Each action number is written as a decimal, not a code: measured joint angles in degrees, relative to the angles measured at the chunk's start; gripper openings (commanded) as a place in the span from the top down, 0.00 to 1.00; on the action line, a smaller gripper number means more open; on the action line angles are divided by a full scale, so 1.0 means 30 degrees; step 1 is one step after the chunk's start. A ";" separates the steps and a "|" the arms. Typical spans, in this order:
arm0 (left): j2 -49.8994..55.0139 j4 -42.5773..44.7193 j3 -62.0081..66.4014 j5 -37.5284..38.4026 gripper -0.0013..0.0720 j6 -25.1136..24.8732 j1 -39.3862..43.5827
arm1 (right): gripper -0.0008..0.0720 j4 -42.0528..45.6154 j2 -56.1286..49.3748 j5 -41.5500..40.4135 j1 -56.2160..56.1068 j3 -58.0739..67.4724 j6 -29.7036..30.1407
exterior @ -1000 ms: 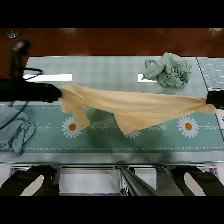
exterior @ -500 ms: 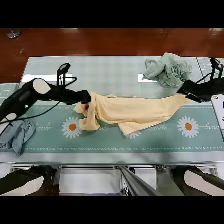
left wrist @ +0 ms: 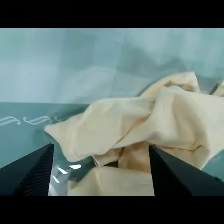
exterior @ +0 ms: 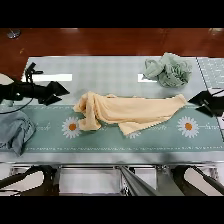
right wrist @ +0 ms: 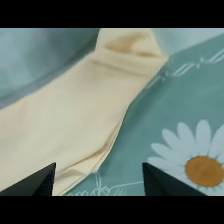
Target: Fold the shirts.
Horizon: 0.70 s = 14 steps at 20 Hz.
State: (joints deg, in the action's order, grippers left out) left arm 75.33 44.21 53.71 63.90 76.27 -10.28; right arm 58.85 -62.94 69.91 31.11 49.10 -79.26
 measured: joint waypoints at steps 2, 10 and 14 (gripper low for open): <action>0.0685 -0.1763 -0.1224 0.0350 0.03 -0.1071 0.0102 | 0.14 -0.1399 0.0903 -0.0160 -0.0510 -0.2637 0.0867; 0.3759 -0.5894 -0.2098 -0.1290 0.92 -0.2892 0.2280 | 0.14 -0.3279 0.2047 -0.1727 -0.5668 -0.6659 0.1027; 0.4503 -0.6543 -0.1137 -0.1712 0.94 -0.3789 0.2943 | 0.14 -0.3096 0.2113 -0.2404 -0.8743 -0.6914 -0.0299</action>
State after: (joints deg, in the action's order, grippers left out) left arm 88.84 24.58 50.30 58.76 64.90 -1.45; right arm 49.56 -56.60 62.70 4.89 28.36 -80.16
